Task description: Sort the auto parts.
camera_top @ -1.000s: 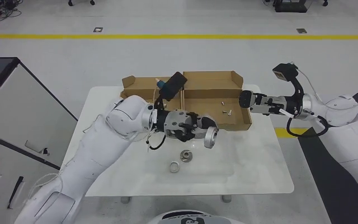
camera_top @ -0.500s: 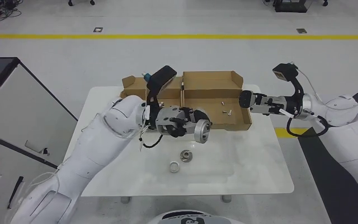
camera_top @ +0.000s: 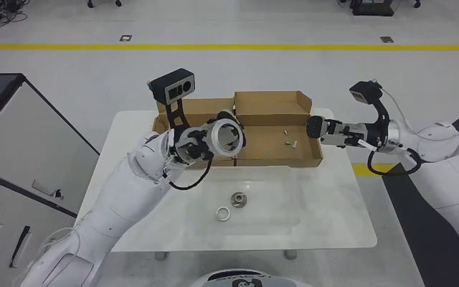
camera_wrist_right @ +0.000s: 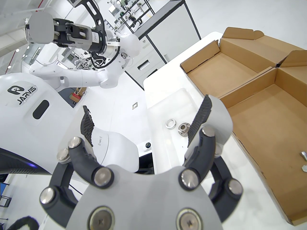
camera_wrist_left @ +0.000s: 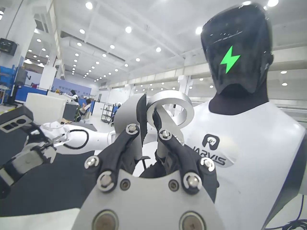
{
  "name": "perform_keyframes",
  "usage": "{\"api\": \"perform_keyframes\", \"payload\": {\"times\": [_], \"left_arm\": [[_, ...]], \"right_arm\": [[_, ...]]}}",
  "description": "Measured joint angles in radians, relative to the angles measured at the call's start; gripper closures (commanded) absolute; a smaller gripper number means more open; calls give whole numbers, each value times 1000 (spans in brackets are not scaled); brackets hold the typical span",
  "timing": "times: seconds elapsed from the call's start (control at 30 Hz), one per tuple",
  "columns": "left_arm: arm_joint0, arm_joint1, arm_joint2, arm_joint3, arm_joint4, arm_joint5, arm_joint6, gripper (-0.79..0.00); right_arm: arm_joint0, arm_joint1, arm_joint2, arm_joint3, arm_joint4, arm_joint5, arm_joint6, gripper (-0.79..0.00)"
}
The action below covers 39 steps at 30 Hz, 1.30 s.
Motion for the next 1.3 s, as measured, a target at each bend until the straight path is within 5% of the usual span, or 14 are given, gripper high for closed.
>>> {"api": "perform_keyframes", "payload": {"times": [0.37, 0.63, 1.3], "left_arm": [[56, -40, -52, -56, -354, 0, -153, 0], [88, -74, -85, -60, -430, 0, -149, 0], [93, -72, -169, 44, -40, 7, -156, 0]], "right_arm": [[0, 0, 0, 0, 0, 0, 0, -785], [0, 0, 0, 0, 0, 0, 0, -785], [0, 0, 0, 0, 0, 0, 0, -785]]}}
